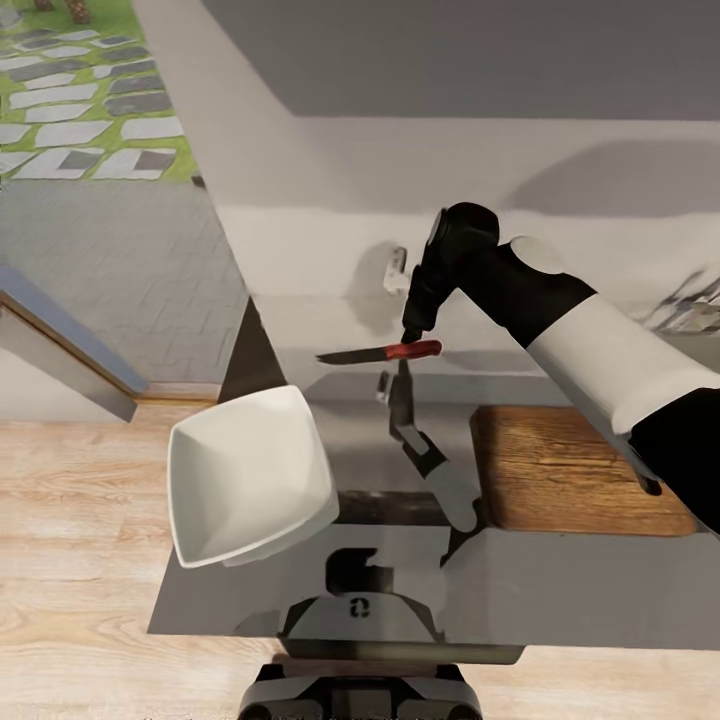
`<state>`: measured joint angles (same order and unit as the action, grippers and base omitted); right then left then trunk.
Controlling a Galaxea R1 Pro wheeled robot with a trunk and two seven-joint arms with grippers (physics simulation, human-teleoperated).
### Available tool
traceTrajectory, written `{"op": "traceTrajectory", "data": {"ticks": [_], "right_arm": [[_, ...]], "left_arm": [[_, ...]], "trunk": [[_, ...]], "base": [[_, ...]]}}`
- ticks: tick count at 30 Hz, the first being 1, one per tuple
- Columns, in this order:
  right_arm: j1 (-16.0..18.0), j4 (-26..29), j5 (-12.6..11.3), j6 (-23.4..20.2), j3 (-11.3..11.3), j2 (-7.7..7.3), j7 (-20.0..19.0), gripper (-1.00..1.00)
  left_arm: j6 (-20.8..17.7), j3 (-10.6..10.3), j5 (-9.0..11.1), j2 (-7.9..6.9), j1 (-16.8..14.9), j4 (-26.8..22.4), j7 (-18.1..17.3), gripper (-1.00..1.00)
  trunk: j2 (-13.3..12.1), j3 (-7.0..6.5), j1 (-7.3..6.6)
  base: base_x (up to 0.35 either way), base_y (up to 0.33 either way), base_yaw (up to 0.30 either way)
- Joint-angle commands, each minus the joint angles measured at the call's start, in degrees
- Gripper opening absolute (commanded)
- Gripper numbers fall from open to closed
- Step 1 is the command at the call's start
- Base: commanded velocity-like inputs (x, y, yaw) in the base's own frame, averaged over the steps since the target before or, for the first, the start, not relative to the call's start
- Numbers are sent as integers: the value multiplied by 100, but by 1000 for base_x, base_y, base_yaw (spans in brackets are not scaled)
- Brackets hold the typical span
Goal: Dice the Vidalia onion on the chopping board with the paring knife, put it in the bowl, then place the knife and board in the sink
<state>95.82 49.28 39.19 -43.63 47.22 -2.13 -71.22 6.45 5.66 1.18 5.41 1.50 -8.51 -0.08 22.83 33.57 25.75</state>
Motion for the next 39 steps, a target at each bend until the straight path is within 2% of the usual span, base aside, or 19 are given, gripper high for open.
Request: {"op": "traceTrajectory", "data": {"ticks": [1, 8, 15, 28, 39], "right_arm": [[4, 11, 27, -40, 15, -5, -32, 100], [6, 11, 27, -40, 15, -16, -32, 100], [3, 11, 27, -37, 15, -166, -26, 100], [7, 11, 27, -38, 15, -285, -20, 100], [5, 11, 32, -40, 15, -296, -16, 100]], "left_arm": [[6, 32, 10, 4, 2, -10, -1, 100], [6, 32, 12, 4, 3, -10, -1, 100], [6, 32, 14, 4, 3, -10, -1, 100], [6, 32, 9, 4, 2, -10, -1, 100], [6, 32, 13, 4, 5, -10, -1, 100]], "trunk": [[9, 15, 3], [9, 32, 3], [9, 74, 3], [9, 174, 3], [9, 206, 3]], "base": [[0, 0, 73], [0, 0, 23], [0, 0, 41], [0, 0, 62], [0, 0, 8]]}}
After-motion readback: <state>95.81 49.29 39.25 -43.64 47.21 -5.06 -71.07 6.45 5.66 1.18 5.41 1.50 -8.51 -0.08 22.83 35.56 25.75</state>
